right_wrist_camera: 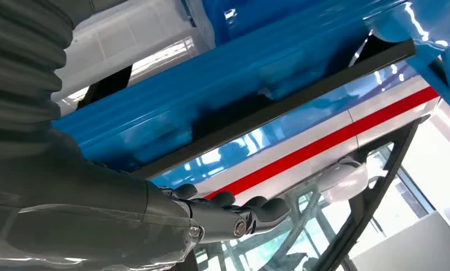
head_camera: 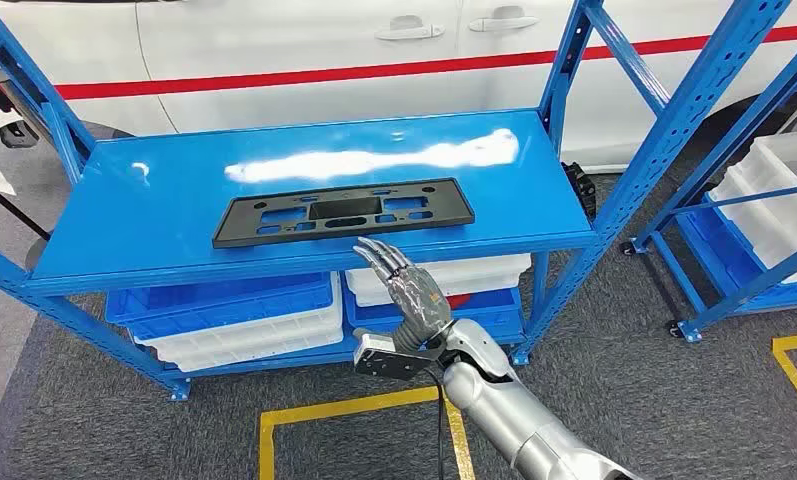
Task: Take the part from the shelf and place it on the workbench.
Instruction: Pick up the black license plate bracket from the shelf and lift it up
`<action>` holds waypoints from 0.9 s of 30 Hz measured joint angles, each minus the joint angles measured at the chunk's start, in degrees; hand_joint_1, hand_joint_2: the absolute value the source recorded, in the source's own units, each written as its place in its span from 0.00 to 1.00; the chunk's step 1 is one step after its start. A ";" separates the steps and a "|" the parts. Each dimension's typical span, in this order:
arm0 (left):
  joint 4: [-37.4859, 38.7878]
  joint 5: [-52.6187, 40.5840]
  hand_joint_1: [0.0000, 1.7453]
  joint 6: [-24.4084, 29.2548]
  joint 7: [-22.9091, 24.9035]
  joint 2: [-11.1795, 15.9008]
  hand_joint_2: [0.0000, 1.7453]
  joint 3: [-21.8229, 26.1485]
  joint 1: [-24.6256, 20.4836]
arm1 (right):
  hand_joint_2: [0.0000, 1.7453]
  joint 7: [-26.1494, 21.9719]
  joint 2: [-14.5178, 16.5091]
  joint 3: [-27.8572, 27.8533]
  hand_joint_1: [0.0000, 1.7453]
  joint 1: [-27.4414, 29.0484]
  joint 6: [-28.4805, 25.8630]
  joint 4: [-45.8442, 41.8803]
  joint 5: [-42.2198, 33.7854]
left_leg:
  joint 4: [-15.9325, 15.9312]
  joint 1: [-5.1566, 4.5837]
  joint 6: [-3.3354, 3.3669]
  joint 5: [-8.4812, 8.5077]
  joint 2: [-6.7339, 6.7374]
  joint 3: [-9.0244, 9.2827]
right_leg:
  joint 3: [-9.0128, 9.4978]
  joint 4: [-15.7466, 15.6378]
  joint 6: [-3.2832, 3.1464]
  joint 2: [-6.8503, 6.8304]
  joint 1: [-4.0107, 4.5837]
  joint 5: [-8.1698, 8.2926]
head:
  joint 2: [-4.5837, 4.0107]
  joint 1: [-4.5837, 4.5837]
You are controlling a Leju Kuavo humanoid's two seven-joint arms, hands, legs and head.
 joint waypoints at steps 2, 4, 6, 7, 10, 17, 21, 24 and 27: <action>0.00 0.01 0.00 0.01 -0.02 -0.02 0.00 0.00 0.00 | 1.00 -0.02 0.24 0.00 0.00 -0.09 -1.21 0.04 0.75 | 3.26 0.07 -0.26 -1.86 0.01 -1.42 | 0.08 -0.05 -0.21 -0.04 0.02 -0.05 | 0.00 0.00; 0.00 0.01 0.00 0.04 -0.05 -0.02 0.00 0.00 0.05 | 1.00 0.27 0.51 0.01 0.00 -0.18 -3.19 0.07 2.07 | 11.00 0.19 -0.75 -5.49 0.02 -5.07 | 0.17 -0.08 -0.48 -0.10 0.09 -0.14 | 0.00 0.00; 0.00 0.01 0.00 0.09 -0.07 0.02 0.00 0.00 0.18 | 1.00 0.73 0.55 0.02 0.00 -0.17 -4.21 0.07 2.87 | 15.76 0.25 -1.03 -6.52 0.03 -7.66 | 0.25 -0.05 -0.52 -0.09 0.16 -0.24 | 0.00 0.00; 0.00 -0.01 0.00 0.12 -0.07 0.03 0.00 0.00 0.22 | 1.00 0.96 0.56 0.03 0.00 -0.17 -4.57 0.06 3.28 | 14.79 0.27 -1.04 -5.26 0.03 -7.35 | 0.36 -0.03 -0.47 -0.06 0.17 -0.31 | 0.00 0.00; 0.00 -0.02 0.00 0.25 -0.07 0.10 0.00 0.00 0.14 | 1.00 2.23 0.80 0.14 0.00 -0.45 -6.13 -0.12 5.47 | 3.23 0.21 -0.58 0.64 0.04 -2.09 | 0.82 0.14 -0.04 0.07 0.31 -0.76 | 0.00 0.00; 0.00 0.34 0.00 0.54 -0.21 0.07 0.00 0.02 -0.15 | 1.00 6.26 2.18 1.13 0.00 -3.03 -7.54 -0.15 10.96 | -1.53 0.29 1.85 1.89 0.01 -0.06 | -0.88 3.78 1.84 0.15 0.46 -3.19 | 0.00 0.02; 0.00 0.42 0.00 0.75 -0.06 0.07 0.00 0.04 -0.15 | 1.00 7.73 2.35 1.41 0.00 -3.77 -9.09 0.70 13.47 | -1.51 0.28 2.24 1.79 0.01 -0.02 | -7.64 16.90 2.27 0.06 0.15 -8.29 | 0.00 0.02; 0.00 0.63 0.00 0.89 0.01 0.04 0.00 0.09 -0.14 | 1.00 8.16 2.56 1.52 0.00 -4.26 -9.99 1.54 14.55 | -1.34 0.28 1.93 1.48 -0.10 0.29 | -4.97 10.18 1.94 0.00 0.10 -3.12 | 0.00 0.02; 0.00 0.87 0.00 0.85 -0.06 -0.03 0.00 0.11 -0.18 | 1.00 8.38 2.93 1.57 0.00 -5.36 -10.79 2.38 15.16 | -0.97 -0.05 1.14 1.05 -0.13 0.29 | -0.96 1.32 1.25 -0.05 0.41 0.07 | 0.00 0.01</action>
